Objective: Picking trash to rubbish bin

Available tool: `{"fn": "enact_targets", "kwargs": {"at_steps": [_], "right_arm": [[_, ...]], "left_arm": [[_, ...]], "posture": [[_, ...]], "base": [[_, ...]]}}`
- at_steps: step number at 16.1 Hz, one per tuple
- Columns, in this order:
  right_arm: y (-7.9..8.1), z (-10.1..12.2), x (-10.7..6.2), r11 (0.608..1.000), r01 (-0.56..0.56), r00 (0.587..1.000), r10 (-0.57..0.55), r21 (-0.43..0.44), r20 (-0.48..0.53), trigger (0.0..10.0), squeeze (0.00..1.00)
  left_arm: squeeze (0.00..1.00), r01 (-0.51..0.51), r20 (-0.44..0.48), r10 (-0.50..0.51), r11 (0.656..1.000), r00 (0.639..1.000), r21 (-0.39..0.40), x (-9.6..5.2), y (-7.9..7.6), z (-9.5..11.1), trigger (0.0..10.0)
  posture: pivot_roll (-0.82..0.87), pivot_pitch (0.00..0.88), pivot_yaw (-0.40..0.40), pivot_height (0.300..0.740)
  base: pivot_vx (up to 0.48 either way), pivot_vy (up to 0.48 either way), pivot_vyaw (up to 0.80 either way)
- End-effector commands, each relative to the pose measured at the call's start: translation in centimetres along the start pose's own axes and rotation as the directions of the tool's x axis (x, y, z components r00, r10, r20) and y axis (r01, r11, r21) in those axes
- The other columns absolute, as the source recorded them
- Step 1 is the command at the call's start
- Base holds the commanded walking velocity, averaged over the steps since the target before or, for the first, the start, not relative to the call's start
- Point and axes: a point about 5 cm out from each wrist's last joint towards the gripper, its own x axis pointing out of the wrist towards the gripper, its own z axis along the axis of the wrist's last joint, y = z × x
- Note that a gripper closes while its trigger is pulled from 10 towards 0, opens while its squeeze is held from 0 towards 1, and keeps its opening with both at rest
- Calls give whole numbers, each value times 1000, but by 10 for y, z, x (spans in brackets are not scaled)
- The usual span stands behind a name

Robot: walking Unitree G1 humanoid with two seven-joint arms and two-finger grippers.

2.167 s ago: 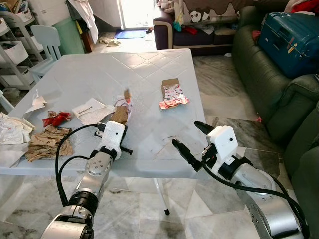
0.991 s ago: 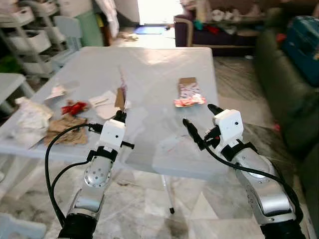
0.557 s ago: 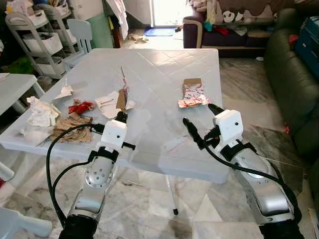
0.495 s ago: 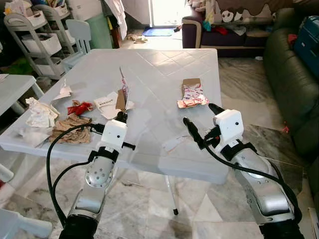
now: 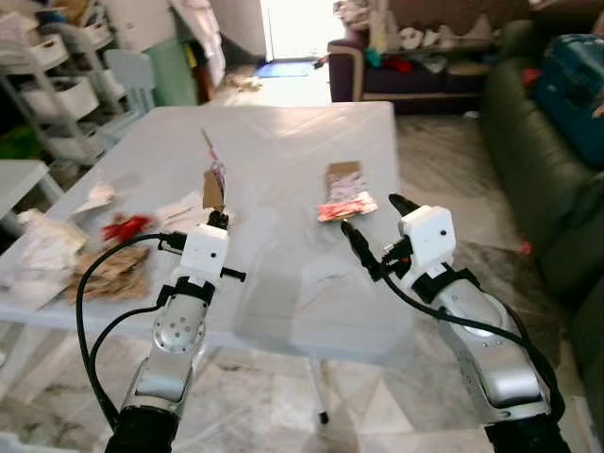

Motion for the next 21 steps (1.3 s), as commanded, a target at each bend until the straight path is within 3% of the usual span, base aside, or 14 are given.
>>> {"fn": "enact_targets", "kwargs": {"at_steps": [1, 5, 21], "right_arm": [[-2, 0, 0, 1000, 4, 1000, -4, -10, -4, 10000, 0], [-2, 0, 0, 1000, 5, 1000, -5, -10, -2, 10000, 0], [-6, -3, 2, 1000, -4, 1000, 4, -14, -2, 10000, 0]], "left_arm": [[0, 9, 15, -9, 1000, 1000, -4, 2, -3, 4, 0], [0, 0, 13, 0, 1000, 1000, -16, 3, -2, 4, 0], [0, -73, -18, 72, 995, 997, -73, 8, 16, 4, 0]], "posture": [[-63, 3, 50, 740], [-65, 2, 51, 740], [-18, 4, 55, 740]], "base": [[311, -364, 0], [303, -175, 0], [0, 0, 0]]}}
